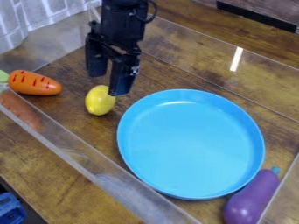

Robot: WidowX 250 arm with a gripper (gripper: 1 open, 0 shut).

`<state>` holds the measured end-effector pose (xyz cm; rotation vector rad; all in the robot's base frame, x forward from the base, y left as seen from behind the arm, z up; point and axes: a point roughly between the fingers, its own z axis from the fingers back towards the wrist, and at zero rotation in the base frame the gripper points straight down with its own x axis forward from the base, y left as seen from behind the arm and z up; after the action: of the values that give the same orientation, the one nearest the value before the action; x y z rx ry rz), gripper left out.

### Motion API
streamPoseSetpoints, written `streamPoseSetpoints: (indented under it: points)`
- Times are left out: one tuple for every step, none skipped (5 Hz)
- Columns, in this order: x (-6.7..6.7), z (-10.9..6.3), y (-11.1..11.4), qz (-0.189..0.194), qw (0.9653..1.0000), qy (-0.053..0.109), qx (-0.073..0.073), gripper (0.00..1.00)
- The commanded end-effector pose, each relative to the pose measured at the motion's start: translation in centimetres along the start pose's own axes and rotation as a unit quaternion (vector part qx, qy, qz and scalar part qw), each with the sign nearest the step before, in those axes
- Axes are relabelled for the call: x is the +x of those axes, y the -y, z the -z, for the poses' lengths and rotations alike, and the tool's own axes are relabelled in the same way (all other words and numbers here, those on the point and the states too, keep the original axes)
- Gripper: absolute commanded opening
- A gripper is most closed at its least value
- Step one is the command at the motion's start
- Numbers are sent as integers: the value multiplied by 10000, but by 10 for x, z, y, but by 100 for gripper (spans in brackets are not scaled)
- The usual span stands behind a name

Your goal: Put the lemon on the blue tray

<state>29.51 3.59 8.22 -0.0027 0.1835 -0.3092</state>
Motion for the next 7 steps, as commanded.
streamPoseSetpoints:
  points:
    - [-4, -5, -8, 48, 9999, 97, 30, 100]
    - [-6, -1, -11, 128, 9999, 79, 8, 100]
    - [-4, 3, -7, 116, 9999, 101, -39, 100]
    - [-1, 9, -6, 107, 9999, 117, -65, 100]
    - [-3, 20, -20, -25, 9999, 119, -109, 100]
    - [-7, 31, -34, -205, 9995, 120, -200, 100]
    - [1, 43, -31, -142, 9995, 195, -214, 100]
